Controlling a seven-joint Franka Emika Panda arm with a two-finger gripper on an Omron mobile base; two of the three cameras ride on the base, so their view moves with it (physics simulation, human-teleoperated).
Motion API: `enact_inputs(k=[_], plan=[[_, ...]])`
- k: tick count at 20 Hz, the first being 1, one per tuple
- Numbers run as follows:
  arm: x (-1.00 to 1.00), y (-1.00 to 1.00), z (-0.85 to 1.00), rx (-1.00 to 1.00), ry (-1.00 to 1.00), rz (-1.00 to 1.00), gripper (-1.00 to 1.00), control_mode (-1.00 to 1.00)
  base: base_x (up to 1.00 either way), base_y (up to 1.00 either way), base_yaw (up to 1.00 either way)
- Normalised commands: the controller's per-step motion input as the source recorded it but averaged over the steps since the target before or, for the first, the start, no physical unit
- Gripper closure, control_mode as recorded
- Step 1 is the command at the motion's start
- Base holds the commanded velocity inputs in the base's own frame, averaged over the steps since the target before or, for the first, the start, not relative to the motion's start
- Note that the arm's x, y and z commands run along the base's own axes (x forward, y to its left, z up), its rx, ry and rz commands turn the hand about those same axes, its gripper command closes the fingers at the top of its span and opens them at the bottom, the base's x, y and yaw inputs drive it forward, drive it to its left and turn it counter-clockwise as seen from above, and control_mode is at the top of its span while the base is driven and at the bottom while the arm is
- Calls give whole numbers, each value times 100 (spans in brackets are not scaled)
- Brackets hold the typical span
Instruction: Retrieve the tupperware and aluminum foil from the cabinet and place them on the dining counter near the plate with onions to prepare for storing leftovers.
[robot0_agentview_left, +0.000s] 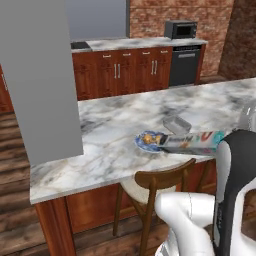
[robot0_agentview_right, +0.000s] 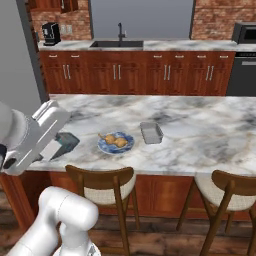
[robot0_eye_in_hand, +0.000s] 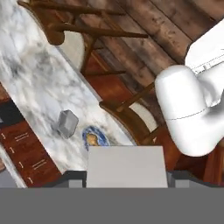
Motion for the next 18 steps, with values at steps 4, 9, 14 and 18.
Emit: enact_inputs(k=[4,9,14,18], plan=[[89,70,-5,-14,47,30,100,-100,0,0,0],[97,48,-25,-6,27,28,100,-100,0,0,0],[97,23,-51,0,-4,14,100,-100,0,0,0],[100,16,-44,0,-9,9,100,-100,0,0,0]])
